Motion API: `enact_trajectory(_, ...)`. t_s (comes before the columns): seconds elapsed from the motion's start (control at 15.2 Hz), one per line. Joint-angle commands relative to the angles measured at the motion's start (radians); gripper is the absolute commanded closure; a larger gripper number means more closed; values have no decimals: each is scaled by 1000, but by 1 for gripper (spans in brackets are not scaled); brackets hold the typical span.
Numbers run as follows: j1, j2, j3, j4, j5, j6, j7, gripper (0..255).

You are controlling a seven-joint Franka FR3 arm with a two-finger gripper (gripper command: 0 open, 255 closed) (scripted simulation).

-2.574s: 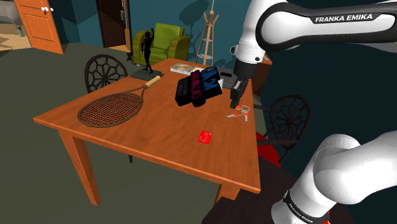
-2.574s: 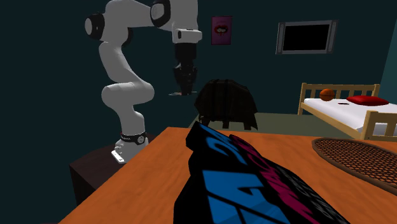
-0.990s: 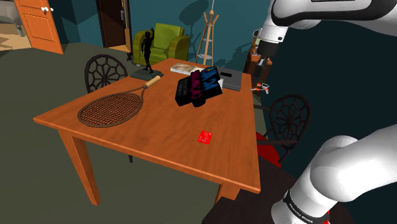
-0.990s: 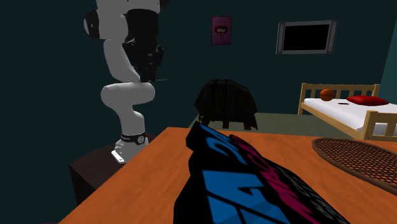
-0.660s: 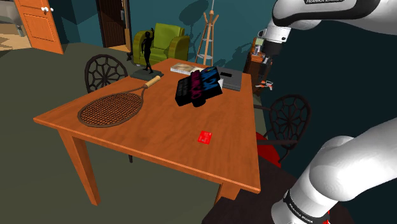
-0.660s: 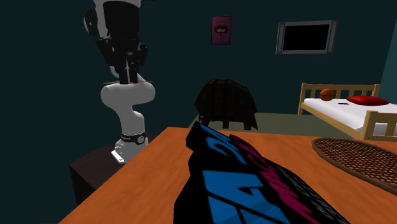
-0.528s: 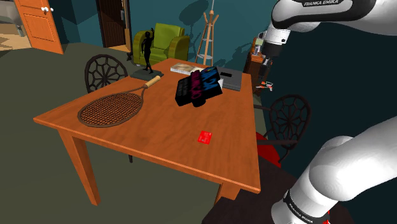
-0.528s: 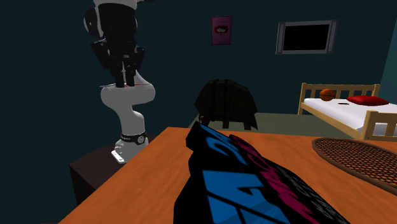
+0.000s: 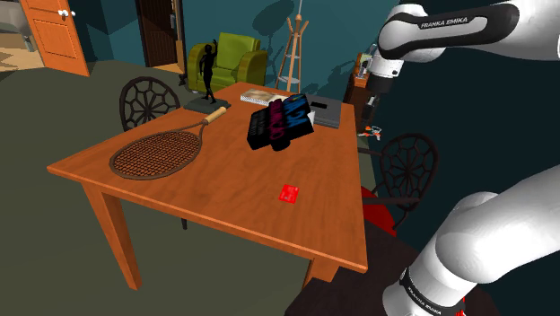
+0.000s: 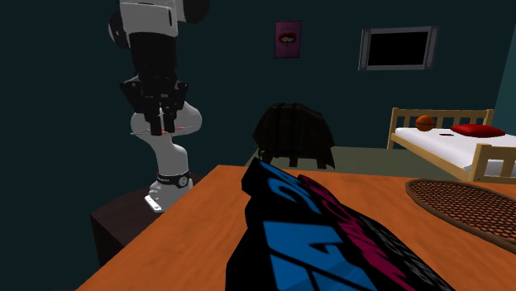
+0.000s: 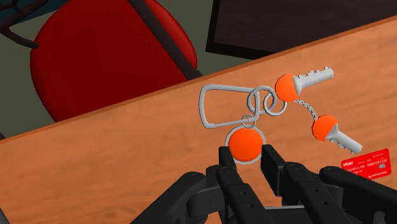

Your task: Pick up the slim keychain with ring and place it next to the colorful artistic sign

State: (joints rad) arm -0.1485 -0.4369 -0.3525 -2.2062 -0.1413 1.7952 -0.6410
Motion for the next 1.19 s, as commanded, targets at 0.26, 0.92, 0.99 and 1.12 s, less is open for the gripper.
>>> enact_trajectory(0.26,-2,7,-8,-75,-4,82,2,255)
enact_trajectory(0.92,-5,36,-27,-186,-9,222,-1,255)
enact_trajectory(0.99,-5,41,-29,-196,-10,237,-2,255)
enact_trajectory(1.12,-5,51,-33,-216,-10,266,-3,255)
